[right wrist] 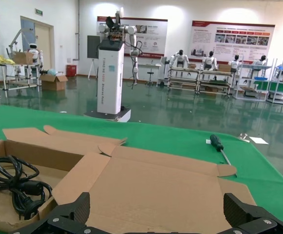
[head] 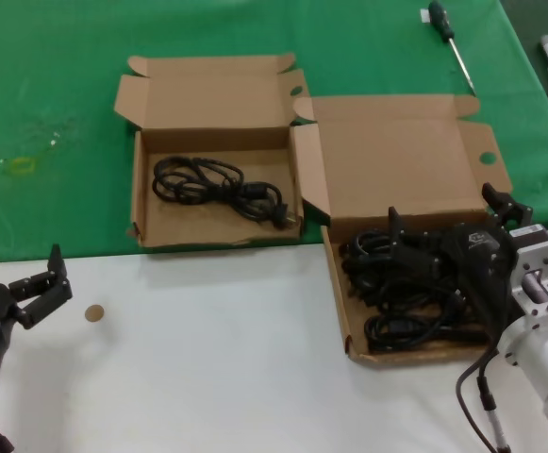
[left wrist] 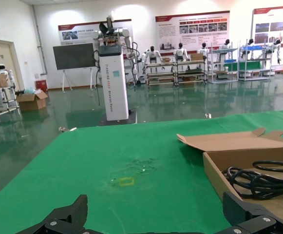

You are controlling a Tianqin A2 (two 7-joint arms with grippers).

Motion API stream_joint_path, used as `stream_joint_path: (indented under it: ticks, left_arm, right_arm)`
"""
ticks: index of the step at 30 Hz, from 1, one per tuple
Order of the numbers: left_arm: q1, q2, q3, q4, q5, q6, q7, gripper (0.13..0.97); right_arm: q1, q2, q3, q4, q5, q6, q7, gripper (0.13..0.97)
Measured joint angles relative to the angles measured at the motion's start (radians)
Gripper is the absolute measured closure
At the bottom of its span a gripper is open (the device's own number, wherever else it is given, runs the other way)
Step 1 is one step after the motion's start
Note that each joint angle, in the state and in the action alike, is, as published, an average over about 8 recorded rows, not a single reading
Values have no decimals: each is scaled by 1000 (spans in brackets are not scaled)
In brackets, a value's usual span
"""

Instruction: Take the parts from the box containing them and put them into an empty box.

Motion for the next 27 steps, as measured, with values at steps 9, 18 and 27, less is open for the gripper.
stream_joint_path:
  ticks: [9,18,27]
  left_arm:
    - [0,0,0,0,0,0,0,132]
    - [0,0,0,0,0,0,0,132]
    - [0,0,0,0,0,0,0,132]
  right_arm:
    - [0,0,0,0,0,0,0,129]
    - [0,0,0,0,0,0,0,129]
    - [0,0,0,0,0,0,0,129]
